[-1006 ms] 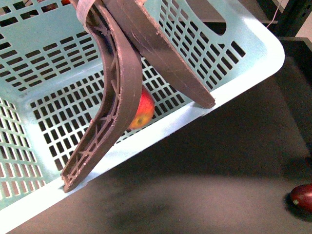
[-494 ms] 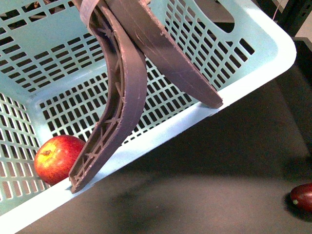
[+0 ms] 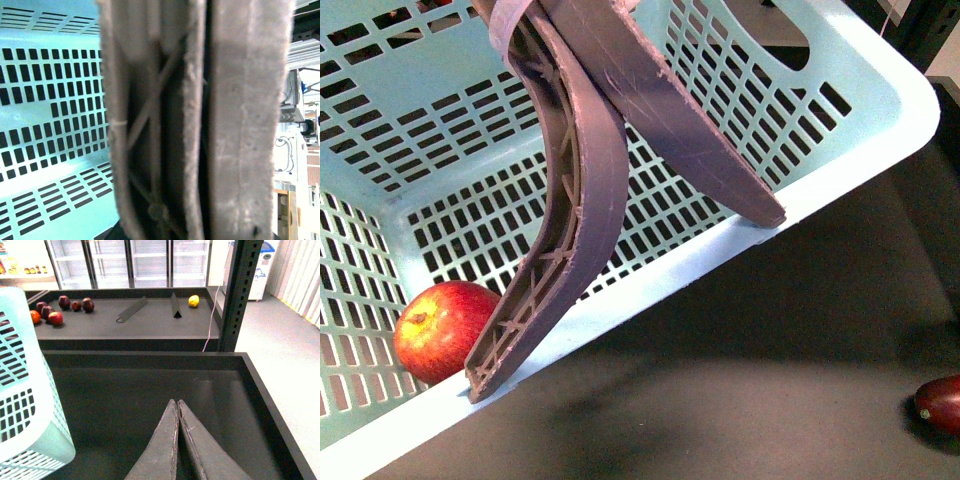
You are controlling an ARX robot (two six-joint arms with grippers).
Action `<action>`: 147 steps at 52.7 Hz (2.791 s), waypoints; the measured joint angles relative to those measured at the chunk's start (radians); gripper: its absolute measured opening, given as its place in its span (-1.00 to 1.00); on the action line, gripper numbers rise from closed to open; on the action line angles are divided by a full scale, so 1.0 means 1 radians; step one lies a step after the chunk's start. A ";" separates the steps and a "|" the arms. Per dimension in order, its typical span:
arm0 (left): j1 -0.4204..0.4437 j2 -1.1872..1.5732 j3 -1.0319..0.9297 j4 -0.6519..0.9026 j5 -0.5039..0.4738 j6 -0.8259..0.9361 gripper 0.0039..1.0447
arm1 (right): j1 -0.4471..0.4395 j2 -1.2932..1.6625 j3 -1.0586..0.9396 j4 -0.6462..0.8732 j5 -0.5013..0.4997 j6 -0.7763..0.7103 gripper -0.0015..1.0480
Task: Pick apple with right arm and hold basket with left
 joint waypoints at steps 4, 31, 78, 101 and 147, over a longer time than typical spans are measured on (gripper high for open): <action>0.000 0.000 0.000 0.000 -0.001 0.000 -0.73 | 0.000 -0.028 -0.014 -0.016 -0.003 0.000 -0.96; -0.001 0.000 0.000 0.000 0.000 0.000 -0.73 | -0.001 -0.226 -0.089 -0.120 -0.003 0.000 -0.96; 0.000 0.000 0.000 0.000 -0.002 0.000 -0.73 | -0.001 -0.619 -0.089 -0.510 -0.004 0.000 -0.96; -0.001 -0.001 0.000 0.000 -0.002 0.000 -0.73 | -0.001 -0.623 -0.089 -0.513 -0.003 0.000 -0.09; 0.347 0.046 0.004 0.045 -0.279 -0.251 -0.73 | -0.001 -0.624 -0.089 -0.513 -0.003 0.000 0.83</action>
